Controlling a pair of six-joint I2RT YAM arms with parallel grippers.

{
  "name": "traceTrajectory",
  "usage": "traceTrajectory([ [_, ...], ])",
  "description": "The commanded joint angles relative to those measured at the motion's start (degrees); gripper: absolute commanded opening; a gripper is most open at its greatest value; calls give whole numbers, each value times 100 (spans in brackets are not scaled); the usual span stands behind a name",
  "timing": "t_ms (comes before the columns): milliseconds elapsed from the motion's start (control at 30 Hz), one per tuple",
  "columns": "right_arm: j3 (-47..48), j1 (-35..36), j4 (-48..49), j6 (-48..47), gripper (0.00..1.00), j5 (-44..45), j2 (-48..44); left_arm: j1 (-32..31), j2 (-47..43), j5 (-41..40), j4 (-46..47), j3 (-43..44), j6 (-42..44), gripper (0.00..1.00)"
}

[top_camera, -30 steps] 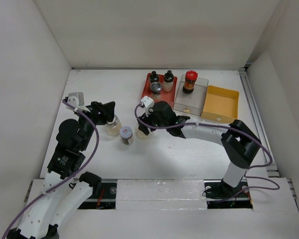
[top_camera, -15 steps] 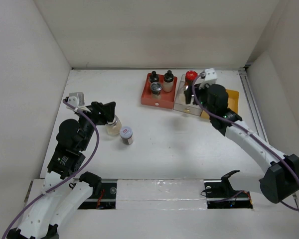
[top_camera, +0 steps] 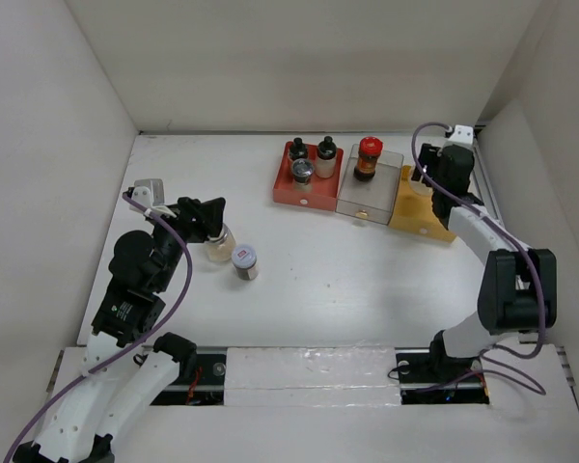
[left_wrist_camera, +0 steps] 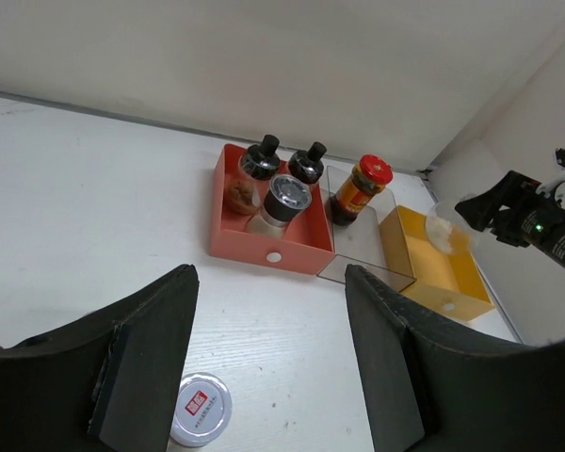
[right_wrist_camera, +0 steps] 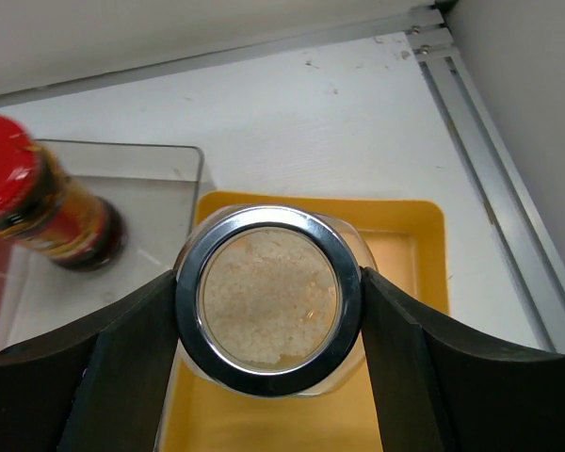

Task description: Organize the condiment bottles

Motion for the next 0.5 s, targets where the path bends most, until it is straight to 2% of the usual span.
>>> traceTrajectory([
  [0,475,-280,930,3,59,-320,190,10,7,62,216,92,-41,60],
  [233,713,-896,1124,3,59,-1577,912,10,165,167,268,92,-41,60],
  [467,932,-949,1203,56,59,-1841,1448,10,218,168,268,92,-41,60],
])
